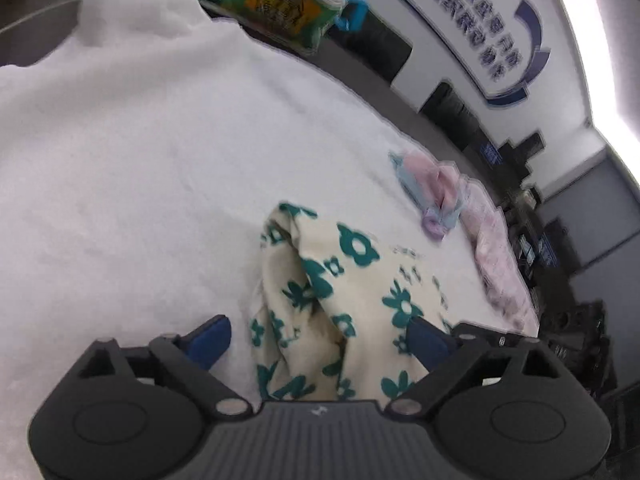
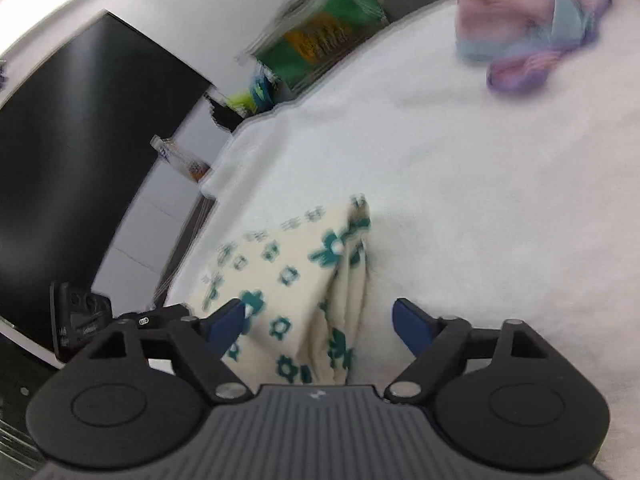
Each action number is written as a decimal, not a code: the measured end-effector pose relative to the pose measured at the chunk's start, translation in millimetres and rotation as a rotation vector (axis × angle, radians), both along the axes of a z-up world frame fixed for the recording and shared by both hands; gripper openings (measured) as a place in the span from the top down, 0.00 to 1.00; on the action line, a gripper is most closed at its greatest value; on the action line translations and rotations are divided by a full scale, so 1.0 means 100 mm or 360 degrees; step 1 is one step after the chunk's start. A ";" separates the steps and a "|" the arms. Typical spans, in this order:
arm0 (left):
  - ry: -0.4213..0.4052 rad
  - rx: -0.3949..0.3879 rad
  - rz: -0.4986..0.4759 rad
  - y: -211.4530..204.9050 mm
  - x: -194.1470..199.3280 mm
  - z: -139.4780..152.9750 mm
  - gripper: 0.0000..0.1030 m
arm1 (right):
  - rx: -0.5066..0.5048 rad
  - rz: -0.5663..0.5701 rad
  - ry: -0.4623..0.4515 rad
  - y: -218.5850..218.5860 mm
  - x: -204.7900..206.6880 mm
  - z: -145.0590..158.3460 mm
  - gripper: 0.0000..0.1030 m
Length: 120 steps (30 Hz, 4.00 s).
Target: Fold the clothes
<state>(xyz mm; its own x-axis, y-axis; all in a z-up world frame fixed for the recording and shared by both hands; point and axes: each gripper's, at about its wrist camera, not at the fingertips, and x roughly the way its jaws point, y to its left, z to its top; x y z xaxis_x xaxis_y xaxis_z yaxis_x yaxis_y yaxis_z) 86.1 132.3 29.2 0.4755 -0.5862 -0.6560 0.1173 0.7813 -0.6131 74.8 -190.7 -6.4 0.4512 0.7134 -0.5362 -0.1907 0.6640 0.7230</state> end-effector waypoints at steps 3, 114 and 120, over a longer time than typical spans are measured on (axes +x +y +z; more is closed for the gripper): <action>0.0049 -0.0055 -0.0021 -0.02 0.06 -0.03 0.28 | 0.0140 0.0011 0.0069 -0.04 0.05 -0.06 0.26; -0.0473 0.1037 0.0415 -0.76 -1.18 -0.29 0.00 | -0.1227 -0.0530 -0.0470 1.06 -1.03 -0.08 0.00; -0.0479 0.1033 0.0412 -0.76 -1.19 -0.29 0.00 | -0.1217 -0.0515 -0.0477 1.06 -1.02 -0.07 0.00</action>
<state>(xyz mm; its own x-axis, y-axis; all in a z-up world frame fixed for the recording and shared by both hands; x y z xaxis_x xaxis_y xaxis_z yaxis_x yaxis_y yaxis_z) -32.9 56.7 0.6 0.7584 0.0279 -0.6512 -0.0294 0.9995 0.0086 -27.7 -84.9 -13.3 0.7670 0.0206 -0.6413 -0.0198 0.9998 0.0084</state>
